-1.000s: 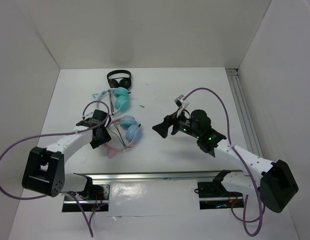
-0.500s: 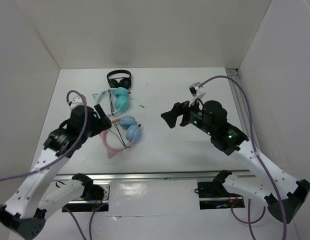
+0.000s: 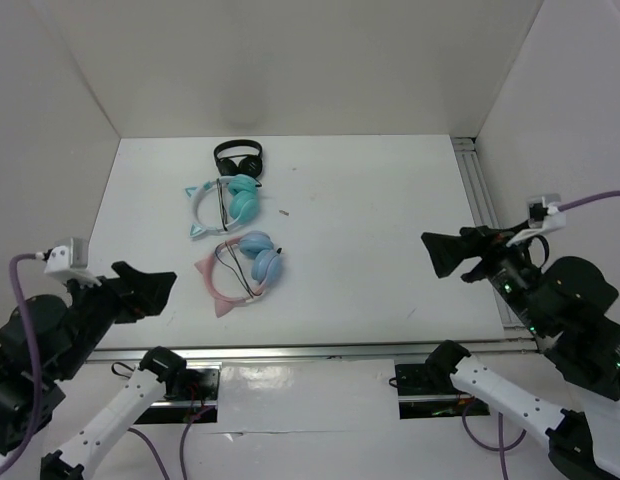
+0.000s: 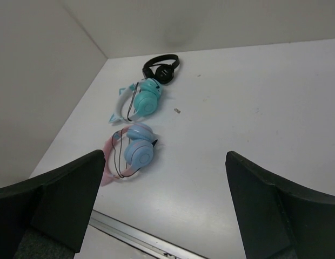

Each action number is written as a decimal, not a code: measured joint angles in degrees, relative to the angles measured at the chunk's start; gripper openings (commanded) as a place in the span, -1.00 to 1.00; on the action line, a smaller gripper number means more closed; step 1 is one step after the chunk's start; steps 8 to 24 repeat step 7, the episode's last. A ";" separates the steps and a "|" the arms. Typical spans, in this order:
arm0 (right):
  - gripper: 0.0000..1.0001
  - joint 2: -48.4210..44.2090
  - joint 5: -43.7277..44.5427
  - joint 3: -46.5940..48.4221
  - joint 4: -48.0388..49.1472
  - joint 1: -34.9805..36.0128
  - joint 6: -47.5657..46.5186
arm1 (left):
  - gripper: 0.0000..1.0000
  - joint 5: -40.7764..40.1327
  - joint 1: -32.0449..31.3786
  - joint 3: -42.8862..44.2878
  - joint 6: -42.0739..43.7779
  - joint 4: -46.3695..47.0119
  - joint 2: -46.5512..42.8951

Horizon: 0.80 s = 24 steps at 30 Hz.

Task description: Wrap the headphones

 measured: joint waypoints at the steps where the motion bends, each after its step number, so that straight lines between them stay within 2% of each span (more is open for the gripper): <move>1: 1.00 -0.90 0.55 0.57 -1.33 0.00 0.17 | 1.00 0.39 0.00 0.57 0.11 -1.09 -1.01; 7: 1.00 -3.13 2.01 0.39 -6.60 0.09 0.68 | 1.00 2.16 0.00 -1.01 1.18 -5.01 -4.59; 24: 1.00 -3.13 2.01 0.39 -6.60 0.09 0.68 | 1.00 2.16 0.00 -1.01 1.18 -5.01 -4.59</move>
